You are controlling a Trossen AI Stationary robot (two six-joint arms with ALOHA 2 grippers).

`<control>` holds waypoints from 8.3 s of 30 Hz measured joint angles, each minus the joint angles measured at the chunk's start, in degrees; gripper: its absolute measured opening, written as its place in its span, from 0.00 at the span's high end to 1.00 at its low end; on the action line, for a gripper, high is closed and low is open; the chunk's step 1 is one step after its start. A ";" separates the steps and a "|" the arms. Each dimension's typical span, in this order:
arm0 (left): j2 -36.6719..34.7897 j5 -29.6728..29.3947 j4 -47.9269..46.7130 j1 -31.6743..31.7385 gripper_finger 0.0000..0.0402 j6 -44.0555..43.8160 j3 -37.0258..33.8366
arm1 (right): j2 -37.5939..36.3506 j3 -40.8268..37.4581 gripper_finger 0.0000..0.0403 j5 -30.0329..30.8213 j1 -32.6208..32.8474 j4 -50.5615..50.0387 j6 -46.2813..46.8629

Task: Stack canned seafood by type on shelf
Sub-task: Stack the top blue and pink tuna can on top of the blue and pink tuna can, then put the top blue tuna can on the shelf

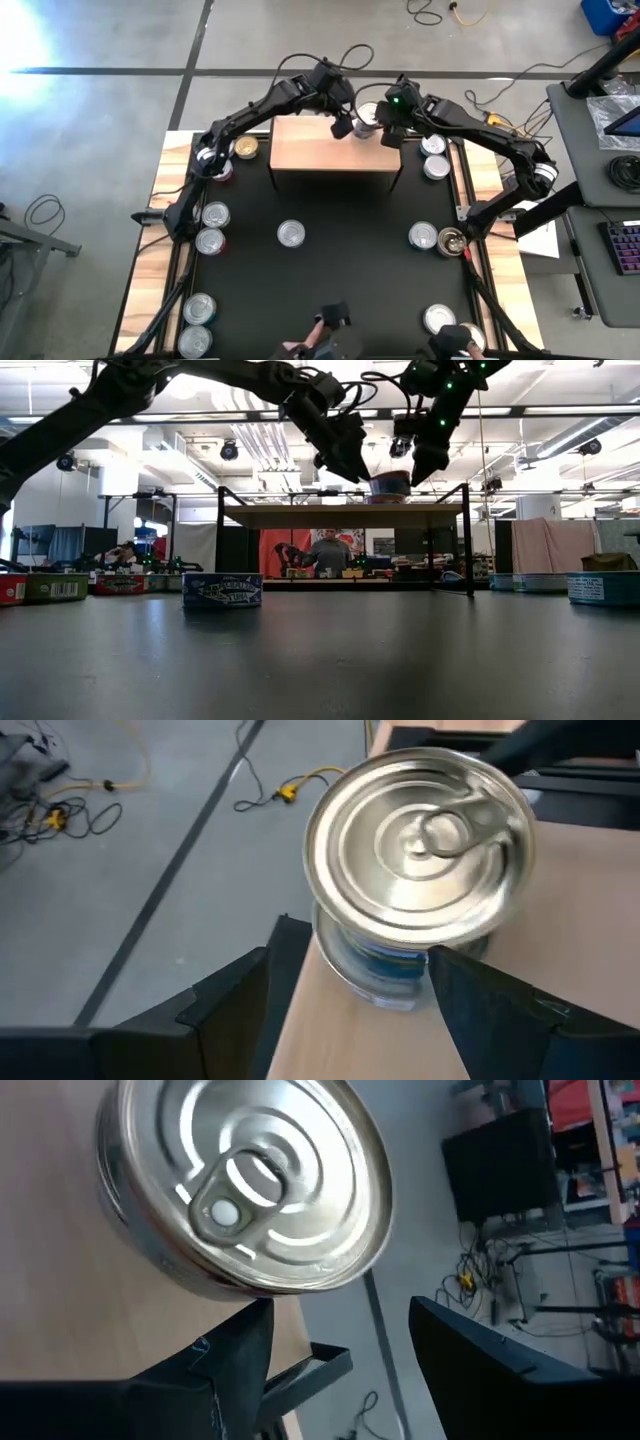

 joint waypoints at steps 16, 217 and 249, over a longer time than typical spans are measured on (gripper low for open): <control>-2.82 -0.46 -1.55 0.28 0.35 1.47 -0.02 | 0.74 0.00 0.44 1.16 -0.09 1.39 3.91; -67.14 -50.44 0.81 -63.71 0.35 -46.81 -62.11 | 22.68 0.57 0.03 15.51 59.82 -4.86 73.94; -67.13 -35.74 10.81 -50.65 0.43 -57.17 -102.27 | 28.68 -9.52 0.07 11.40 54.83 38.61 61.49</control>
